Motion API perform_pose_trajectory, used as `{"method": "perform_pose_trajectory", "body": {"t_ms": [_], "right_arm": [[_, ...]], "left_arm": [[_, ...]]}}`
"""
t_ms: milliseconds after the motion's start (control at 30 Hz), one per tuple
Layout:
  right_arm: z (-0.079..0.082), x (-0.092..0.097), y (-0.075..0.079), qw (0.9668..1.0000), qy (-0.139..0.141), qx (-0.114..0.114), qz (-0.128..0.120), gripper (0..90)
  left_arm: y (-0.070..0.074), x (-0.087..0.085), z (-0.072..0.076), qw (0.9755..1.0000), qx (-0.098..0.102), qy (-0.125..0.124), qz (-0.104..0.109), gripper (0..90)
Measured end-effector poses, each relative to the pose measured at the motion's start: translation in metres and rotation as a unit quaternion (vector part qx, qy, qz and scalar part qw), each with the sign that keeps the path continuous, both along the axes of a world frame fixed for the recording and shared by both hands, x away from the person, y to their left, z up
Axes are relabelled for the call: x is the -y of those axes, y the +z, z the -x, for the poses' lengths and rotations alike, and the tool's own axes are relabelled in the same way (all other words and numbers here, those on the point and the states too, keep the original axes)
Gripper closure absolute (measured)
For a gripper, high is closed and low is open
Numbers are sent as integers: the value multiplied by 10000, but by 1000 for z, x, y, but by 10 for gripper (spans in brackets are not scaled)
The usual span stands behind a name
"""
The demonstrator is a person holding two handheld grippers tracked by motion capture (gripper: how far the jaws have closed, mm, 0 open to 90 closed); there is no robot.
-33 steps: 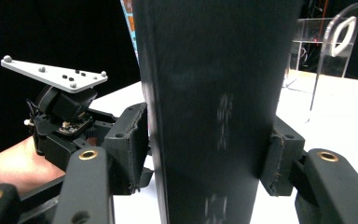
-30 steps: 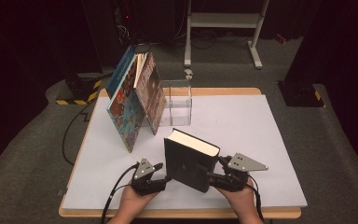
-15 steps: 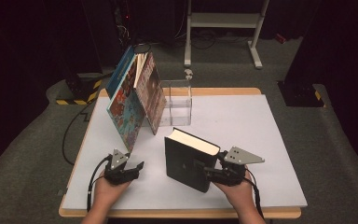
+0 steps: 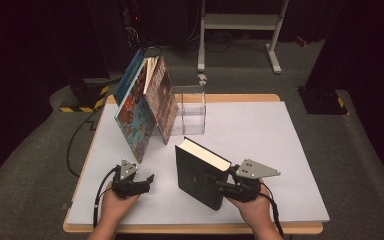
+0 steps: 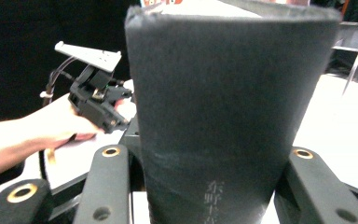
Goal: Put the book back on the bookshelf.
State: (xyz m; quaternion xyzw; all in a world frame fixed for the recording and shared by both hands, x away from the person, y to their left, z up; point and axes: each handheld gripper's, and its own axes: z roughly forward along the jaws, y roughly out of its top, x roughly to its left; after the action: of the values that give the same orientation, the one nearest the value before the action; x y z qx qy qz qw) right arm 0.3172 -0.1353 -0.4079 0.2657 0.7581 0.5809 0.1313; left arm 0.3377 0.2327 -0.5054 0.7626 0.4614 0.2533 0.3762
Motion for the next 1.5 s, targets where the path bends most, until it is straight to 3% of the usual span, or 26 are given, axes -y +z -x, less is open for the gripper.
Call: {"method": "perform_pose_trajectory", "body": {"t_ms": [100, 200, 267, 400, 533, 733, 1067, 1367, 1500], "right_arm": [[-2, -5, 7, 9995, -263, 136, 108, 540], [-11, 0, 11, 9986, -514, 85, -19, 540], [-18, 8, 14, 9969, -770, 154, -80, 539], [-26, 15, 18, 9914, -1248, 364, 136, 538], [-33, 22, 14, 9874, -1530, 350, 210, 538], [-30, 23, 7, 9862, -1599, 380, 185, 536], [-17, 31, 1, 9862, -1627, 165, 268, 521], [-14, 32, 4, 9857, -1628, -6, 440, 499], [-16, 30, 10, 9871, -1566, -9, 338, 462]], "left_arm": [[0, 0, 1, 10000, 34, 0, 26, 172], [0, -1, 1, 10000, 40, -10, 42, 165], [0, -1, 1, 10000, 39, -1, 58, 164], [0, -1, 1, 10000, 35, -8, 69, 163], [0, -1, 0, 10000, 26, -14, 68, 162], [0, -1, 1, 10000, 36, -23, 69, 159], [0, -1, 1, 10000, 31, -31, 53, 159], [0, -1, 1, 10000, 29, -24, 52, 158], [0, -1, 1, 10000, 16, -28, 54, 158]]}}
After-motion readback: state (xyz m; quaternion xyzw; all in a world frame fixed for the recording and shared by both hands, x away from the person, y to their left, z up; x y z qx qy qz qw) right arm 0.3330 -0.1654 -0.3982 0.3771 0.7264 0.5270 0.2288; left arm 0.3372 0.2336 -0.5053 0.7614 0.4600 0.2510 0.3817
